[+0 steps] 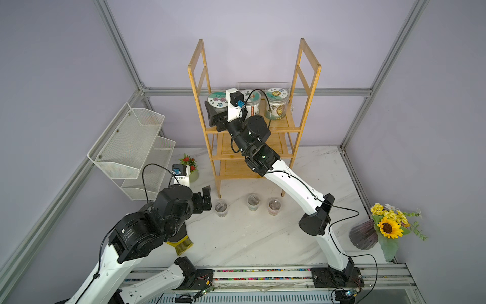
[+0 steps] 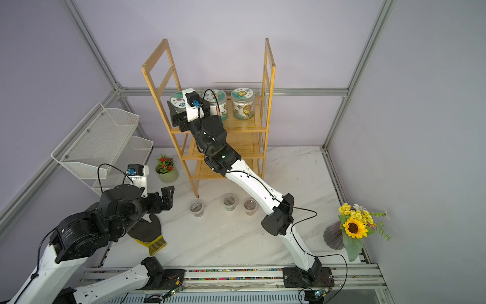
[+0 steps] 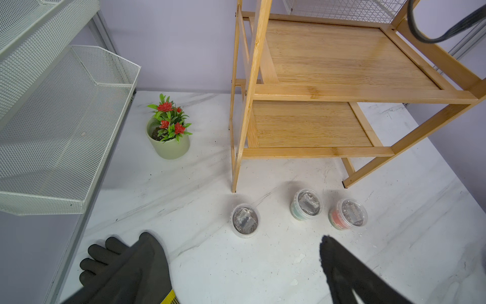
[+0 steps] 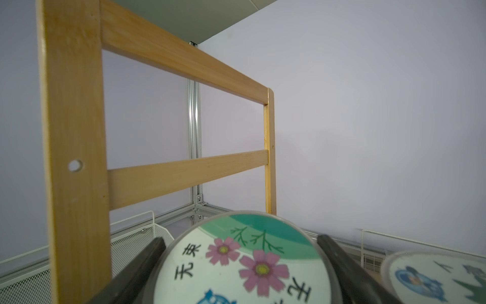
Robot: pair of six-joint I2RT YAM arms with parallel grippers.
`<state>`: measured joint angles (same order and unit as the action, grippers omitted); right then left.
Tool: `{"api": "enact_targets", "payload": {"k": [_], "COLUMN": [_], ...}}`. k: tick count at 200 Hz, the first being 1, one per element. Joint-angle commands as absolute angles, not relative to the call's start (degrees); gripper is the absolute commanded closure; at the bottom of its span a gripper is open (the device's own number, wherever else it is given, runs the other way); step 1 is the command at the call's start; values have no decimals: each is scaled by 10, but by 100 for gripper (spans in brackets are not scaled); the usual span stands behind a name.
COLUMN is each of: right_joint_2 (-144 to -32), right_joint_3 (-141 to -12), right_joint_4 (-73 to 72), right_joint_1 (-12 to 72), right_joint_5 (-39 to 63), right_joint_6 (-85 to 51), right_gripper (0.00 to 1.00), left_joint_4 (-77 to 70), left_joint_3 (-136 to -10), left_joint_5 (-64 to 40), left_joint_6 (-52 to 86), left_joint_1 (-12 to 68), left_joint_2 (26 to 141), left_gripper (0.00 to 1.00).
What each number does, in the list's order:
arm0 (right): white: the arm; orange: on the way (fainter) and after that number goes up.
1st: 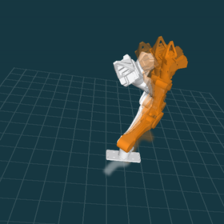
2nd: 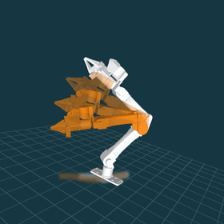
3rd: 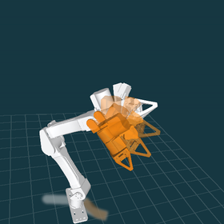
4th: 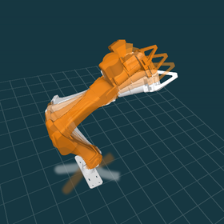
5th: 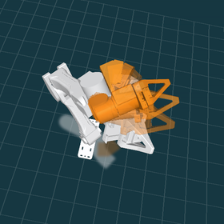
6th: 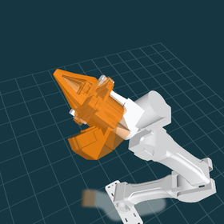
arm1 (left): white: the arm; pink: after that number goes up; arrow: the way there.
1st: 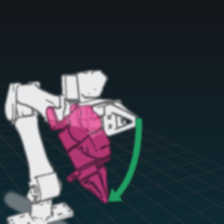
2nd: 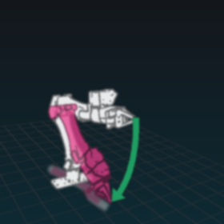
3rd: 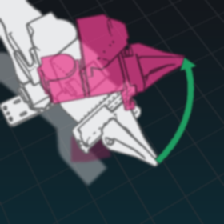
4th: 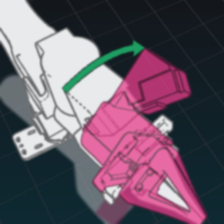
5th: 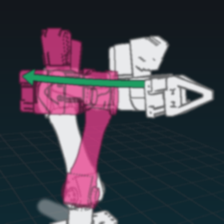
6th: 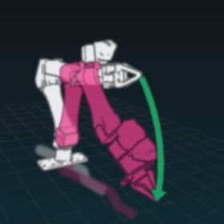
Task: Place the seed container on the shelf
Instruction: Place the seed jar on the shelf.
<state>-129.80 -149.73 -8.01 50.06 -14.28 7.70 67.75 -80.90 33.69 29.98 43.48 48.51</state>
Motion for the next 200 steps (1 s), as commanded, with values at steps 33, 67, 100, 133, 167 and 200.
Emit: {"api": "enact_targets", "payload": {"k": [33, 67, 100, 133, 167, 200], "right_joint_2": [-1305, -1307, -1310, -1312, -1313, -1312], "right_joint_3": [-1525, -1524, -1525, -1524, -1523, -1523], "right_joint_4": [-118, -118, -118, -117, -118, -118], "right_joint_1": [490, 489, 488, 487, 487, 487], "right_joint_5": [-153, -153, -158, -161, -162, -164], "right_joint_6": [74, 72, 74, 75, 75, 75], "right_gripper": [64, 61, 60, 58, 55, 51], "left_joint_4": [656, 655, 654, 655, 654, 653], "left_joint_3": [-819, -820, -819, -820, -817, -816], "left_joint_5": [341, 340, 339, 340, 340, 338], "left_joint_6": [301, 298, 298, 296, 296, 296], "left_joint_1": [430, 430, 431, 431, 430, 431], "left_joint_2": [482, 487, 487, 488, 487, 487], "left_gripper": [0, 0, 0, 0, 0, 0]}}
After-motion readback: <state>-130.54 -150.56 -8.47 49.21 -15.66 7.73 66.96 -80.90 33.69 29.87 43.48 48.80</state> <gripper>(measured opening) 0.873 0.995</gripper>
